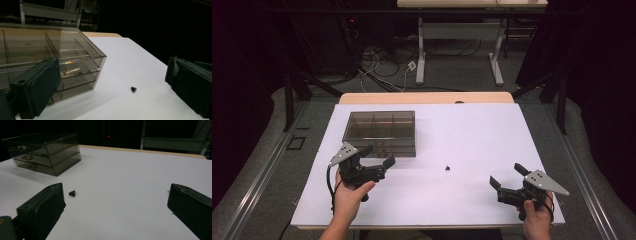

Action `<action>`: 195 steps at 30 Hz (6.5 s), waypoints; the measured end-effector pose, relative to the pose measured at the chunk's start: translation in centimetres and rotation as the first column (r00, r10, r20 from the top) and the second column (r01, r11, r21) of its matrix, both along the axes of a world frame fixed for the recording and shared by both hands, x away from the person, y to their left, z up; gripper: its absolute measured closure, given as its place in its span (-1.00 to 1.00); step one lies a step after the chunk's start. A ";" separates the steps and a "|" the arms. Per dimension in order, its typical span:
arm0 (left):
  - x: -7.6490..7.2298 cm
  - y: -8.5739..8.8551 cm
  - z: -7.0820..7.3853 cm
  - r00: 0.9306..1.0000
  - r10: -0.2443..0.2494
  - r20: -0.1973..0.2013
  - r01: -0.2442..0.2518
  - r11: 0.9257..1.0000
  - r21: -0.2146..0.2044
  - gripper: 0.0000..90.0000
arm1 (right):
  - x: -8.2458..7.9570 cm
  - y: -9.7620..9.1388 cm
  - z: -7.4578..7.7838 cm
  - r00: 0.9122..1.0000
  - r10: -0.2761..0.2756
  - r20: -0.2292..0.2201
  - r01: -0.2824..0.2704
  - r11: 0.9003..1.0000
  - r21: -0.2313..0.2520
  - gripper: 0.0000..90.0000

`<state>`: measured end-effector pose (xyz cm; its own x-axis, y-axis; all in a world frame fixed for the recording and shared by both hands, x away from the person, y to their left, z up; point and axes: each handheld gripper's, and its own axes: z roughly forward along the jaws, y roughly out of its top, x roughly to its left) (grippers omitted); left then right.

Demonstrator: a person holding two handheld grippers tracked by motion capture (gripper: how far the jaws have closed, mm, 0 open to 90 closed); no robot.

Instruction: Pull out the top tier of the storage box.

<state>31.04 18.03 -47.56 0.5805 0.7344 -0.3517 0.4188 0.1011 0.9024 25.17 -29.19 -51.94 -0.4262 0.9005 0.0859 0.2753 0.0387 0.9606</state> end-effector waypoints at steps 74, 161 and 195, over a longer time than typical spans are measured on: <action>5.0 1.0 -4.0 0.883 0.138 -0.448 -0.225 0.963 -0.146 0.03 | 0.5 0.0 -0.6 1.000 0.018 -0.015 -0.019 1.000 -0.018 -0.87; 5.8 1.4 -5.7 0.853 0.126 -0.506 -0.286 0.925 -0.251 0.81 | 0.1 -0.4 -0.9 0.999 0.018 -0.035 -0.019 0.999 -0.033 -0.84; 4.1 1.4 -5.6 0.854 0.126 -0.505 -0.281 0.928 -0.244 0.81 | 0.7 0.0 -0.8 0.998 0.048 -0.030 -0.049 0.998 -0.042 -0.84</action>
<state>35.13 19.41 -53.16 0.1354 0.6317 -0.7633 0.7247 0.4622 0.5111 25.90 -29.18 -52.77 -0.4674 0.8820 0.0607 0.3000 0.0936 0.9493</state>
